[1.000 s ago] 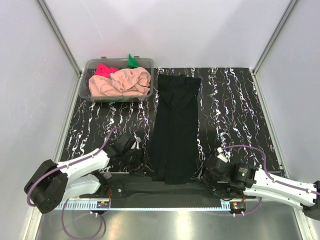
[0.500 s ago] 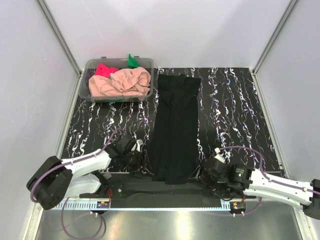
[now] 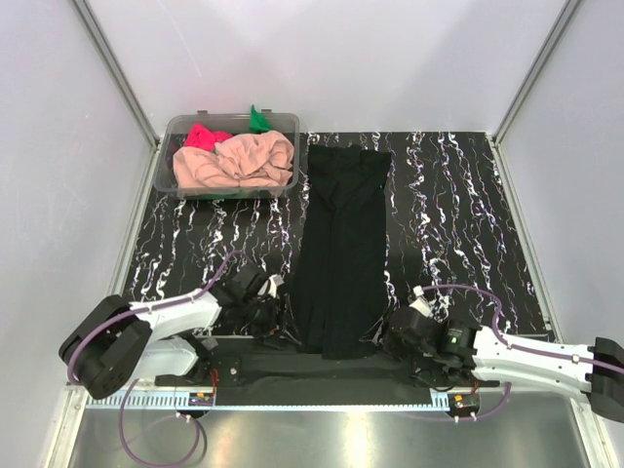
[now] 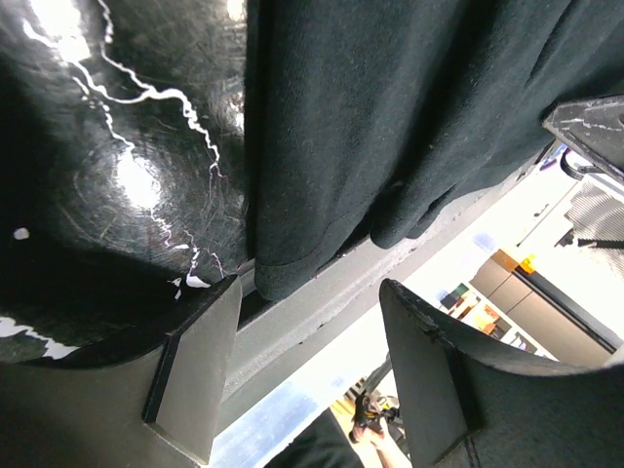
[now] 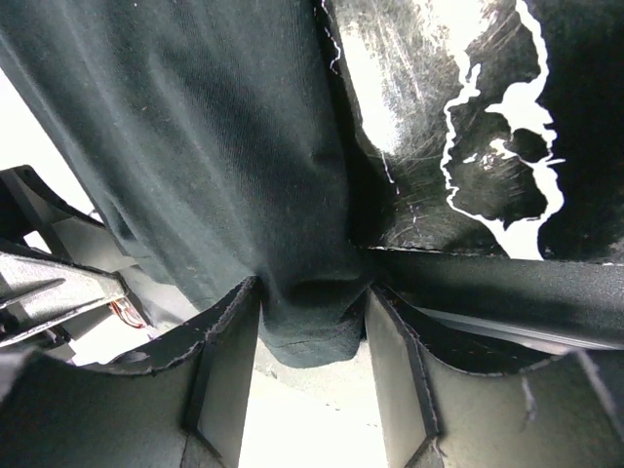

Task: Fold and stack the t-shirts
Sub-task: Fold the tshirt

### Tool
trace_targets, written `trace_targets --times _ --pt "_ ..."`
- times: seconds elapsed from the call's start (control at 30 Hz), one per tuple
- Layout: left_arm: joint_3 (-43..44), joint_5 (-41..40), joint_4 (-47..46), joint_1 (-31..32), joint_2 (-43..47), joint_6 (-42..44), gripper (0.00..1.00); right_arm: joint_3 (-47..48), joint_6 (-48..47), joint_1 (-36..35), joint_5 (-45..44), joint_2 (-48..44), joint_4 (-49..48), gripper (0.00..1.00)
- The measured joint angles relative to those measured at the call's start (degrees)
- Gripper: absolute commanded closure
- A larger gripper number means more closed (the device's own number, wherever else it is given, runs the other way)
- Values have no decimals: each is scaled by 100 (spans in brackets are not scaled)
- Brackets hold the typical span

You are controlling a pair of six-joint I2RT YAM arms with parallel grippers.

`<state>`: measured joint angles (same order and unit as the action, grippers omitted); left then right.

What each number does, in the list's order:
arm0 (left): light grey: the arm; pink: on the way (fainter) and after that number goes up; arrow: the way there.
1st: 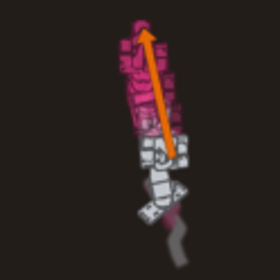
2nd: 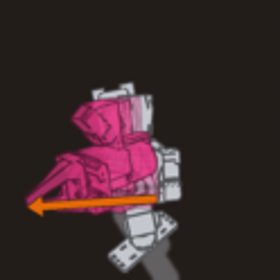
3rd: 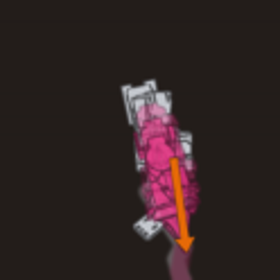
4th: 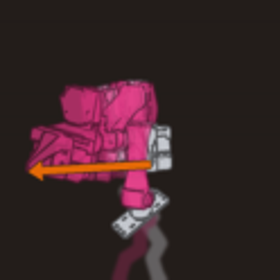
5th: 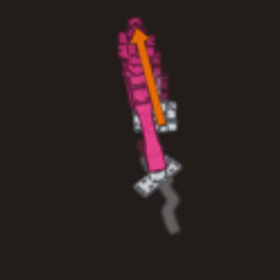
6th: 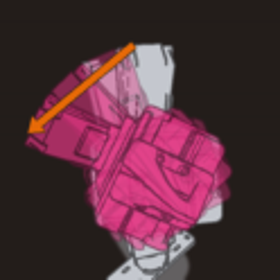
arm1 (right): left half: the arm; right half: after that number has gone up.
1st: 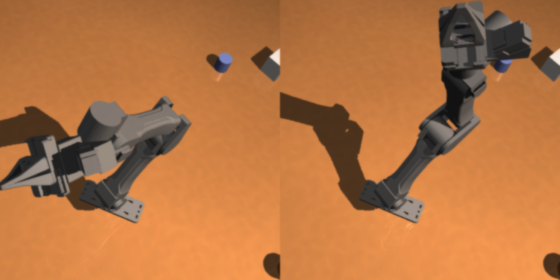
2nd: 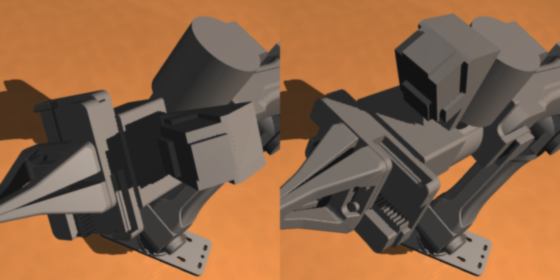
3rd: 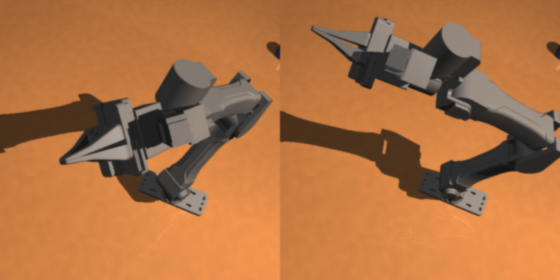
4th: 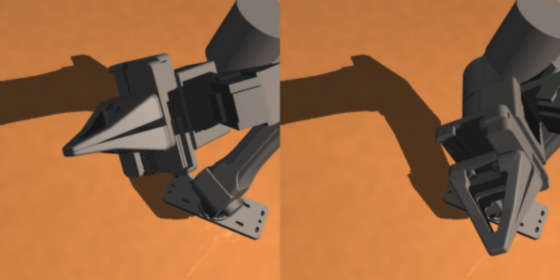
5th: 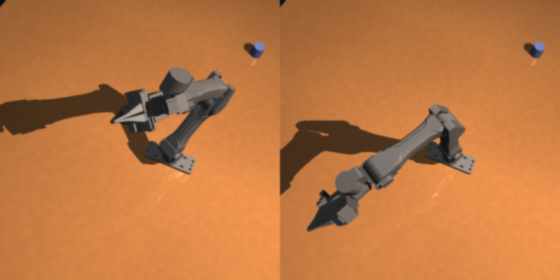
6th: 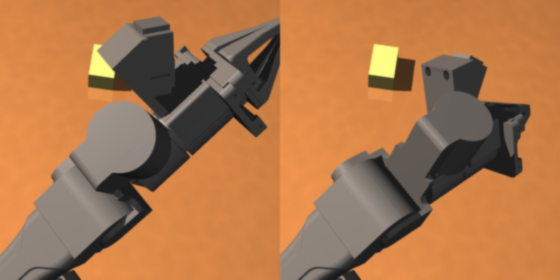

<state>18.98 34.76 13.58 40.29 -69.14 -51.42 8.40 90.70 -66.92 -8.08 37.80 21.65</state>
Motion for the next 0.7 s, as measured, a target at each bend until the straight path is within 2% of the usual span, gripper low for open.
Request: trace_targets --times 0.3,0.57,0.7 --pt "42 166 -13 0 -195 170 35 74 -179 42 2 280 -50 47" --pt "264 201 98 0 -264 299 35 1572 -859 92 33 918 1484 46" --pt "492 201 90 0 -380 374 35 1613 -901 103 70 754 1749 46"
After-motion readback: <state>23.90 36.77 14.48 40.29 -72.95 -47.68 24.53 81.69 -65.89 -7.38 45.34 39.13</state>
